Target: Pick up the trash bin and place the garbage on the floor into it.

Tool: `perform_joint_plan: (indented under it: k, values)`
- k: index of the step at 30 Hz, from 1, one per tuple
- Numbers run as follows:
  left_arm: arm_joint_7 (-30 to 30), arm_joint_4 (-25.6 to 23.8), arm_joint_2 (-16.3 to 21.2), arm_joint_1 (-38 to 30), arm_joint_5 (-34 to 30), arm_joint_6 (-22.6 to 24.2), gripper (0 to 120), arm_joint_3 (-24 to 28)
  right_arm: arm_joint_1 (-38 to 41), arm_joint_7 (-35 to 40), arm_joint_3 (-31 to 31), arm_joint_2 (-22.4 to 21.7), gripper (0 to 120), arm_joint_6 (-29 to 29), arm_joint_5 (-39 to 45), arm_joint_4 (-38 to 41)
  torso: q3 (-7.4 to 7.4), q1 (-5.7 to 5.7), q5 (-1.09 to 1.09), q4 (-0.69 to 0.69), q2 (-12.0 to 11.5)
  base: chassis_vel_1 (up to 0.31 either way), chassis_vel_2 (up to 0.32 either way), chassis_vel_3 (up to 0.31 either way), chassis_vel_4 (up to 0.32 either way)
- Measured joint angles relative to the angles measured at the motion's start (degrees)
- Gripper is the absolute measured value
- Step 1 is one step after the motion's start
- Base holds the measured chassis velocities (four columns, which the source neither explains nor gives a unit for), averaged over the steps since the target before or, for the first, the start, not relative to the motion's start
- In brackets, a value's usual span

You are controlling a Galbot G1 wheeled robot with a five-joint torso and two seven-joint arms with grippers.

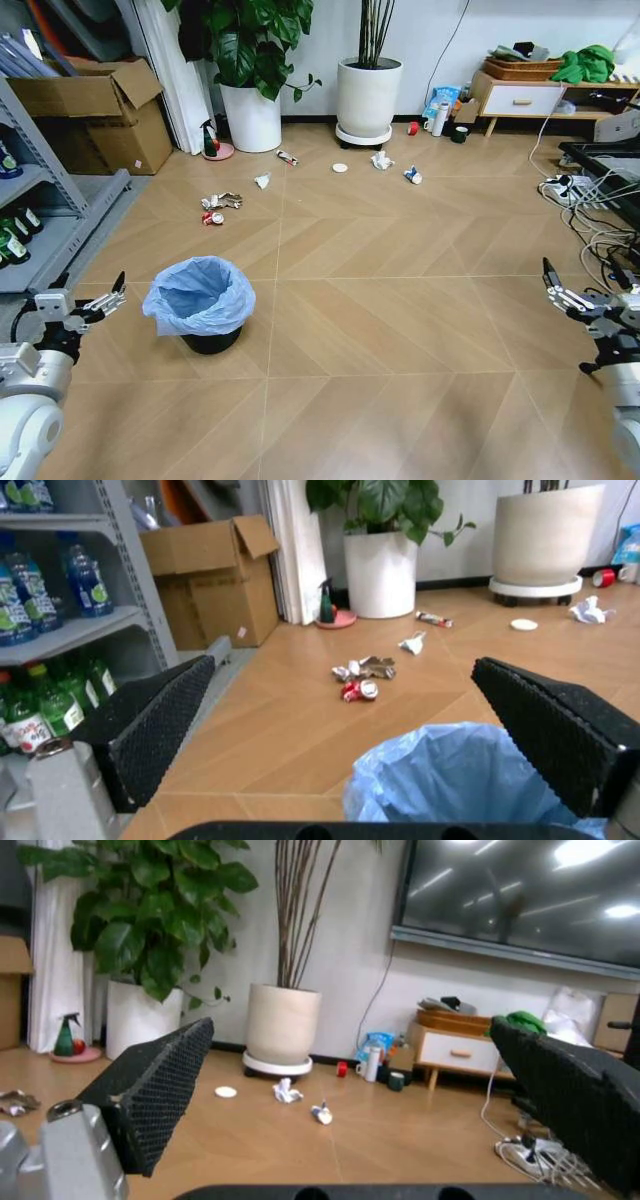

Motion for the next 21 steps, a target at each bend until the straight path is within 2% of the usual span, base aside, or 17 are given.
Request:
perform_joint_plan:
  k: [10, 13, 16, 17, 20, 21]
  values:
    - [0.30, -0.93, -0.95, -1.08, 0.17, 0.11, 100, 1.84, 1.25, -0.32, -1.53, -0.54, 100, 0.01, 1.11, 1.31, 0.00, 0.00, 0.00, -0.01, 0.00, 0.000, 0.000, 0.000, 0.000]
    - [-0.50, -0.42, -0.34, -1.43, -0.49, 1.62, 100, 2.27, 1.01, -0.47, -1.62, -0.41, 100, 0.05, 1.12, 1.41, 0.00, 0.00, 0.00, -0.02, 0.00, 0.000, 0.000, 0.000, 0.000]
    - [-1.89, 1.63, 2.63, -2.33, -3.50, 5.43, 100, 3.76, 0.65, -0.85, -1.44, -0.73, 100, 0.20, 1.12, 1.07, 0.00, 0.00, 0.00, 0.00, 0.00, 0.000, 0.000, 0.000, 0.000]
    - [-1.89, 1.63, 2.63, -2.33, -3.50, 5.43, 100, 3.76, 0.65, -0.85, -1.44, -0.73, 100, 0.20, 1.12, 1.07, 0.00, 0.00, 0.00, 0.00, 0.00, 0.000, 0.000, 0.000, 0.000]
    - [-5.18, 3.35, 4.37, -4.18, -9.60, 9.78, 100, 6.05, 0.97, -0.96, -2.16, -0.83, 100, 0.15, 1.02, 0.82, 0.00, 0.00, 0.00, -0.04, 0.00, 0.000, 0.000, 0.000, 0.000]
    - [-5.18, 3.35, 4.37, -4.18, -9.60, 9.78, 100, 6.05, 0.97, -0.96, -2.16, -0.83, 100, 0.15, 1.02, 0.82, 0.00, 0.00, 0.00, -0.04, 0.00, 0.000, 0.000, 0.000, 0.000]
